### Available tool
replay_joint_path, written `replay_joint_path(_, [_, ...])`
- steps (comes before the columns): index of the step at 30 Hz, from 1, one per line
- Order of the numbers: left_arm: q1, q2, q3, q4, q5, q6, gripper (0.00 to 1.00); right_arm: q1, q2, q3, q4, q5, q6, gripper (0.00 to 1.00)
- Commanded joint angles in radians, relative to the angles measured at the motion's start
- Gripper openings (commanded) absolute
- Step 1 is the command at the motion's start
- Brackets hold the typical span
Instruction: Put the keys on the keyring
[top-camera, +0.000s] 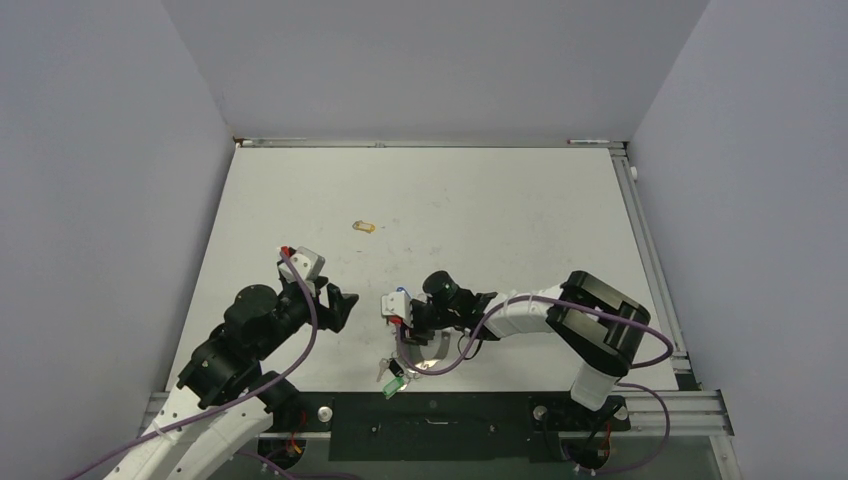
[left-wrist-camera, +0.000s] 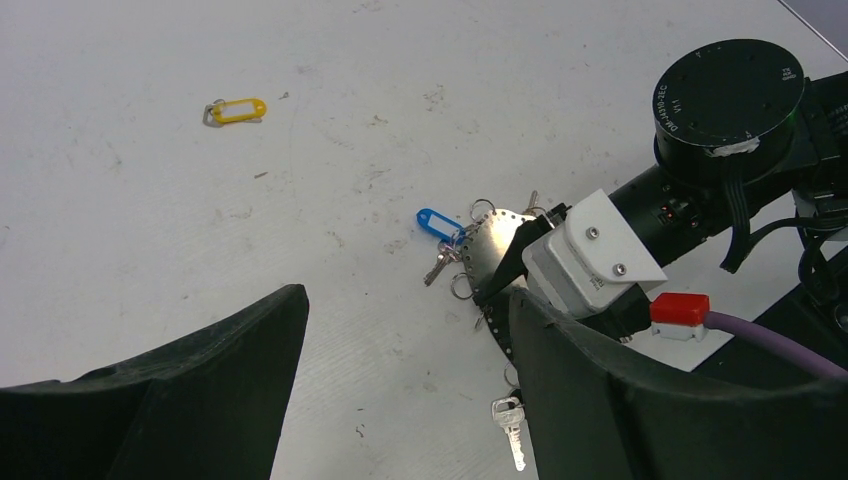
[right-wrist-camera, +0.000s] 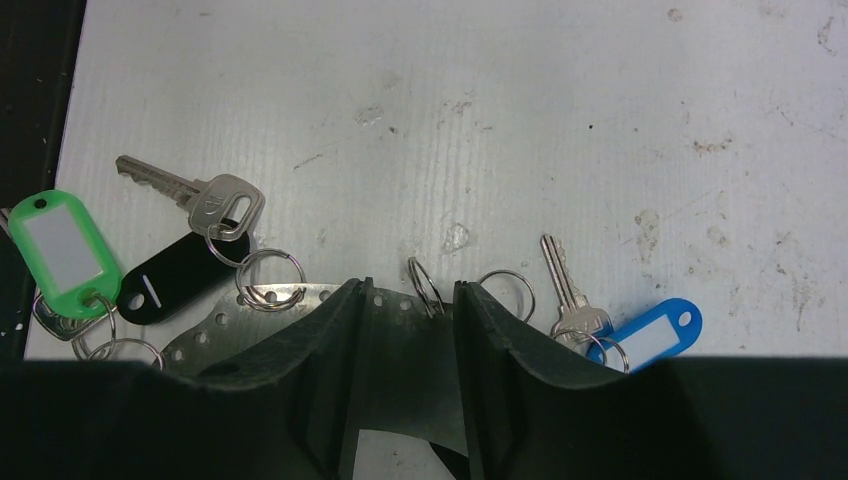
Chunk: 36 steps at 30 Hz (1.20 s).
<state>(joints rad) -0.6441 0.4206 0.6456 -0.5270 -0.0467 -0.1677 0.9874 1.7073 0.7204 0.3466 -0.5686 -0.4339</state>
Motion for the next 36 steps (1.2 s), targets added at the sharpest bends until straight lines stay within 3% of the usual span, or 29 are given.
replay_joint_path(1, [0.008, 0.008, 0.009, 0.045, 0.015, 0.014, 0.70, -0.012, 0.016, 0.037, 0.055, -0.056, -0.014, 0.36])
replay_joint_path(4, [0.008, 0.009, 0.009, 0.045, 0.017, 0.013, 0.70, -0.020, 0.025, 0.042, 0.054, -0.056, -0.015, 0.34])
replay_joint_path(9, [0.008, 0.012, 0.011, 0.045, 0.021, 0.013, 0.70, -0.024, 0.046, 0.066, 0.013, -0.059, -0.024, 0.16])
replay_joint_path(18, [0.008, 0.019, 0.012, 0.046, 0.027, 0.014, 0.70, -0.027, 0.066, 0.097, -0.040, -0.067, -0.056, 0.05])
replay_joint_path(27, [0.008, 0.006, 0.008, 0.052, 0.074, 0.023, 0.65, -0.031, -0.069, 0.074, -0.056, -0.076, -0.050, 0.05])
replay_joint_path(36, [0.008, -0.033, 0.009, 0.087, 0.173, 0.029, 0.67, 0.002, -0.268, 0.002, -0.037, 0.014, 0.008, 0.05])
